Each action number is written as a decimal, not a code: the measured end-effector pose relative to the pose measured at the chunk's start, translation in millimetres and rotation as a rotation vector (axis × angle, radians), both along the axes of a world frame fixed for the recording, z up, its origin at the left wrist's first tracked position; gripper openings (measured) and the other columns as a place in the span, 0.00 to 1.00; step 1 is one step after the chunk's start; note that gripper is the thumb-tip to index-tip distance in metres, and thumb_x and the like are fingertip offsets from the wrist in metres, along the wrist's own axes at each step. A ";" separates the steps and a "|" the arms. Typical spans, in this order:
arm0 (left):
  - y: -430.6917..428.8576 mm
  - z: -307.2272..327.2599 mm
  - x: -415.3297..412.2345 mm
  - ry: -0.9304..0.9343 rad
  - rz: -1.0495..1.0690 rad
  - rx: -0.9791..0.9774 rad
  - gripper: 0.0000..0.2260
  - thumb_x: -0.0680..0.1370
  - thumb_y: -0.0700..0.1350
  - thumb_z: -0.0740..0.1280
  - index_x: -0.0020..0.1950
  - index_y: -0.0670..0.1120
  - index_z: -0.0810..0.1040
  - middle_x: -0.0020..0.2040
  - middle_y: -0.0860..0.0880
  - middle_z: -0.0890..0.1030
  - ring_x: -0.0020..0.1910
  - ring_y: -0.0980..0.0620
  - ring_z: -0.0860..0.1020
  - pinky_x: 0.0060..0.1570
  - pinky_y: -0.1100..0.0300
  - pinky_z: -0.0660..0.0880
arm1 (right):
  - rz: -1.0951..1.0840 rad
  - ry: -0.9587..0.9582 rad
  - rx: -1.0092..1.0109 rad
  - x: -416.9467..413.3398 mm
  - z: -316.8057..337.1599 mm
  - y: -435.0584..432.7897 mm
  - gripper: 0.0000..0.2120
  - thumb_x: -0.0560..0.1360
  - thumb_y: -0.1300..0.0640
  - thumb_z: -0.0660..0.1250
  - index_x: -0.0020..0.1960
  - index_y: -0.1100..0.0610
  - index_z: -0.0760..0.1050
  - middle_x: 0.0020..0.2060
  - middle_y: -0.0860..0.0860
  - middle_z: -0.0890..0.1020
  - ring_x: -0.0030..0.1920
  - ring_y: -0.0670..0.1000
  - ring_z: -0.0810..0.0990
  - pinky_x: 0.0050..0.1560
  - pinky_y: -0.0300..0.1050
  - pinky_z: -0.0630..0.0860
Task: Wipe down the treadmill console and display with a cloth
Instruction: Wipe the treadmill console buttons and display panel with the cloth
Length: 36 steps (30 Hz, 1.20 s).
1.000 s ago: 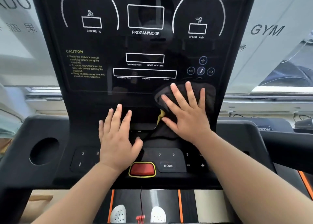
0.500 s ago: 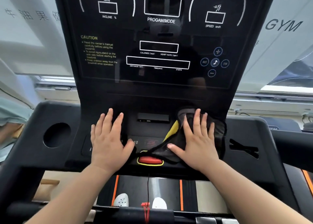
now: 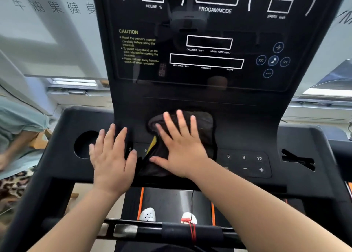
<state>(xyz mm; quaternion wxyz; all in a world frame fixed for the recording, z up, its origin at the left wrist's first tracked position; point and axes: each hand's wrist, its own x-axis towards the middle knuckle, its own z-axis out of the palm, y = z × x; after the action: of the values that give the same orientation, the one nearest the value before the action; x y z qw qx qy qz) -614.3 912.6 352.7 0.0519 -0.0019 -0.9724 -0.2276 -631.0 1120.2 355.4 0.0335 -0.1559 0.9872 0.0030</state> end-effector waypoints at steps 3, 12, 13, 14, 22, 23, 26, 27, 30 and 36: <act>-21.7 0.1 2.5 -0.004 0.018 0.007 0.31 0.77 0.58 0.52 0.77 0.47 0.68 0.80 0.42 0.63 0.79 0.37 0.57 0.74 0.32 0.53 | 0.096 -0.062 -0.053 -9.8 -2.4 -48.1 0.45 0.76 0.24 0.51 0.85 0.48 0.48 0.84 0.53 0.39 0.81 0.61 0.32 0.76 0.70 0.31; -38.3 1.1 2.2 0.018 -0.048 0.064 0.30 0.78 0.57 0.52 0.77 0.44 0.67 0.79 0.41 0.64 0.78 0.38 0.59 0.75 0.36 0.55 | 0.261 -0.160 -0.091 26.8 -7.2 -77.9 0.40 0.80 0.30 0.55 0.84 0.47 0.47 0.84 0.48 0.43 0.83 0.56 0.37 0.80 0.63 0.35; -35.4 0.5 2.0 0.022 -0.064 0.085 0.30 0.78 0.56 0.52 0.77 0.44 0.67 0.79 0.41 0.64 0.78 0.38 0.60 0.75 0.37 0.56 | 0.257 -0.163 -0.097 33.7 -8.5 -73.4 0.40 0.80 0.30 0.55 0.84 0.47 0.46 0.84 0.49 0.44 0.83 0.57 0.38 0.80 0.63 0.35; -32.4 -0.1 1.4 0.031 -0.083 0.111 0.29 0.79 0.56 0.53 0.77 0.43 0.68 0.79 0.40 0.65 0.77 0.38 0.61 0.75 0.38 0.57 | 0.242 -0.148 -0.107 39.6 -10.3 -67.1 0.39 0.80 0.30 0.54 0.84 0.46 0.47 0.84 0.49 0.45 0.83 0.57 0.40 0.80 0.63 0.36; -43.7 -1.9 14.9 0.042 -0.167 0.273 0.28 0.79 0.50 0.52 0.76 0.38 0.68 0.75 0.41 0.71 0.75 0.45 0.68 0.75 0.57 0.60 | -0.026 -0.128 -0.078 43.6 -8.2 -51.6 0.41 0.76 0.26 0.46 0.84 0.45 0.47 0.84 0.55 0.43 0.82 0.63 0.37 0.77 0.72 0.36; -47.3 -0.6 18.5 0.038 -0.176 0.279 0.28 0.79 0.50 0.53 0.76 0.38 0.68 0.74 0.41 0.72 0.74 0.45 0.68 0.75 0.59 0.60 | -0.022 -0.135 -0.075 36.6 -6.3 -59.5 0.42 0.77 0.25 0.45 0.84 0.45 0.45 0.84 0.55 0.40 0.82 0.62 0.35 0.77 0.71 0.34; -52.7 2.9 27.8 0.026 -0.196 0.295 0.28 0.78 0.49 0.54 0.76 0.38 0.67 0.75 0.42 0.71 0.74 0.47 0.67 0.74 0.66 0.57 | 0.076 -0.137 -0.073 17.1 -3.2 -82.1 0.40 0.78 0.26 0.46 0.84 0.44 0.44 0.84 0.53 0.40 0.82 0.61 0.34 0.77 0.69 0.33; -53.1 3.1 29.3 0.024 -0.202 0.290 0.28 0.78 0.49 0.54 0.76 0.39 0.67 0.75 0.42 0.70 0.75 0.47 0.67 0.74 0.67 0.56 | 0.112 -0.135 -0.065 13.4 -3.3 -86.7 0.40 0.78 0.26 0.46 0.84 0.44 0.45 0.84 0.52 0.41 0.82 0.60 0.35 0.78 0.69 0.33; -49.8 4.0 28.5 0.049 -0.214 0.171 0.28 0.77 0.50 0.55 0.74 0.38 0.70 0.74 0.39 0.71 0.73 0.41 0.69 0.75 0.51 0.62 | 0.185 -0.148 -0.036 16.0 -4.4 -82.8 0.38 0.78 0.28 0.45 0.84 0.42 0.45 0.84 0.48 0.43 0.83 0.59 0.37 0.78 0.68 0.34; -5.9 5.9 32.2 0.033 -0.215 -0.104 0.28 0.76 0.54 0.56 0.72 0.43 0.73 0.73 0.39 0.72 0.72 0.34 0.68 0.69 0.31 0.62 | 0.071 -0.139 -0.070 66.8 -9.1 -21.2 0.39 0.77 0.28 0.46 0.84 0.43 0.49 0.84 0.53 0.46 0.83 0.63 0.41 0.79 0.70 0.39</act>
<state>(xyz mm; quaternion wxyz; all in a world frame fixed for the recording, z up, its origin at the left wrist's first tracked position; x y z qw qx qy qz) -582.0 906.7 358.6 0.0430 -0.1128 -0.9761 -0.1809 -564.2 1099.0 346.3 0.0963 -0.1915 0.9759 -0.0414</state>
